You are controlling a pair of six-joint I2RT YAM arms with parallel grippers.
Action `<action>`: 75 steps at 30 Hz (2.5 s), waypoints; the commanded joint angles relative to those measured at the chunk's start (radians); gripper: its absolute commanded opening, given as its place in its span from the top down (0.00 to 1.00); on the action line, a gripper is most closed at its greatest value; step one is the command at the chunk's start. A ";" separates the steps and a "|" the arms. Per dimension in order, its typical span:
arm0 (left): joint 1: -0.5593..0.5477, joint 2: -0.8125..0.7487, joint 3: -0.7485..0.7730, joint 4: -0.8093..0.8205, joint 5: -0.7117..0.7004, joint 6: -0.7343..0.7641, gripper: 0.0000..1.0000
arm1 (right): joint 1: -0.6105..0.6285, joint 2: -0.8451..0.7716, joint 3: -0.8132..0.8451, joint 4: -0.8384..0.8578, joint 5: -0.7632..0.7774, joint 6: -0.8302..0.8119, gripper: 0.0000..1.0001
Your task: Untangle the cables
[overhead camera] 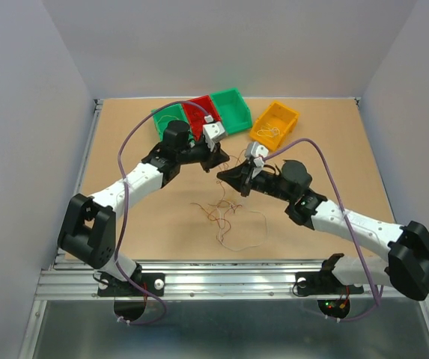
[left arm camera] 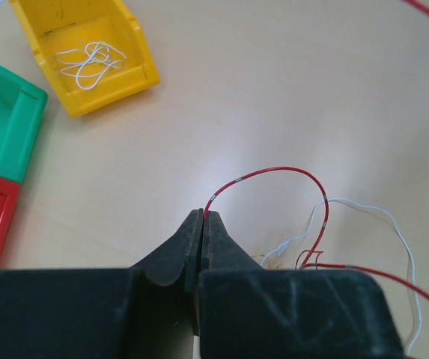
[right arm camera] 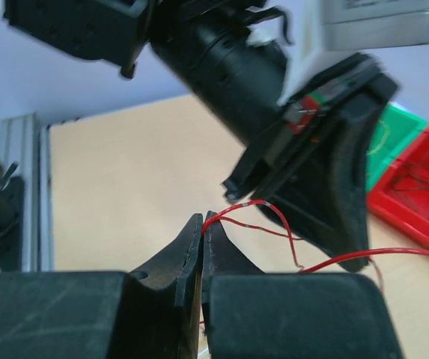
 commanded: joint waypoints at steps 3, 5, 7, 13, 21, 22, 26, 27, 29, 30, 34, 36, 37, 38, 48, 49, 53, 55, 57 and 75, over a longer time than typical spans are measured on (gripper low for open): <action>0.014 0.009 0.020 -0.006 -0.049 0.061 1.00 | 0.022 -0.124 -0.068 0.373 0.235 0.085 0.99; 0.014 0.003 0.016 -0.002 -0.046 0.062 1.00 | 0.020 -0.147 -0.087 0.392 0.292 0.093 0.99; 0.015 0.004 0.012 -0.001 -0.056 0.062 1.00 | 0.016 -0.159 -0.101 0.418 0.311 0.099 1.00; 0.014 0.043 0.029 -0.010 -0.114 0.068 0.99 | 0.014 -0.219 -0.159 0.515 0.378 0.125 0.99; 0.003 0.116 0.079 -0.068 -0.190 0.079 0.88 | 0.013 -0.346 -0.213 0.529 0.541 0.108 0.99; 0.000 0.124 0.090 -0.075 -0.220 0.082 0.87 | 0.013 -0.369 -0.228 0.529 0.552 0.107 0.99; -0.011 0.144 0.098 -0.076 -0.297 0.076 0.78 | 0.013 -0.412 -0.248 0.527 0.515 0.099 1.00; -0.011 0.148 0.099 -0.073 -0.312 0.073 0.75 | 0.013 -0.418 -0.249 0.526 0.500 0.104 0.99; -0.011 0.153 0.102 -0.071 -0.357 0.064 0.71 | 0.013 -0.432 -0.257 0.522 0.481 0.122 0.99; -0.011 0.158 0.104 -0.071 -0.372 0.064 0.70 | 0.013 -0.441 -0.259 0.519 0.452 0.127 0.99; -0.011 0.159 0.109 -0.075 -0.412 0.057 0.69 | 0.013 -0.463 -0.263 0.500 0.463 0.127 0.99; -0.011 0.161 0.115 -0.081 -0.427 0.056 0.69 | 0.011 -0.472 -0.269 0.490 0.508 0.125 0.99; -0.011 0.165 0.118 -0.082 -0.434 0.056 0.70 | 0.013 -0.481 -0.271 0.489 0.527 0.121 0.99; -0.011 0.164 0.118 -0.082 -0.444 0.056 0.71 | 0.011 -0.486 -0.272 0.487 0.579 0.118 0.99; -0.028 0.084 0.067 -0.053 -0.455 0.090 0.74 | 0.013 -0.406 -0.205 0.441 1.220 0.033 0.99; -0.038 0.080 0.063 -0.052 -0.478 0.097 0.74 | 0.013 -0.398 -0.188 0.443 1.239 0.030 1.00; -0.100 0.072 0.050 -0.064 -0.524 0.130 0.74 | 0.010 -0.334 -0.136 0.443 1.248 0.044 0.99; -0.121 0.079 0.053 -0.073 -0.535 0.134 0.74 | 0.010 -0.277 -0.112 0.441 1.235 0.033 1.00; -0.126 0.090 0.065 -0.087 -0.543 0.134 0.74 | 0.007 -0.237 -0.084 0.434 1.213 0.022 0.99; -0.082 0.207 0.153 -0.142 -0.561 0.091 0.74 | 0.004 -0.421 0.110 -0.274 0.663 0.268 0.99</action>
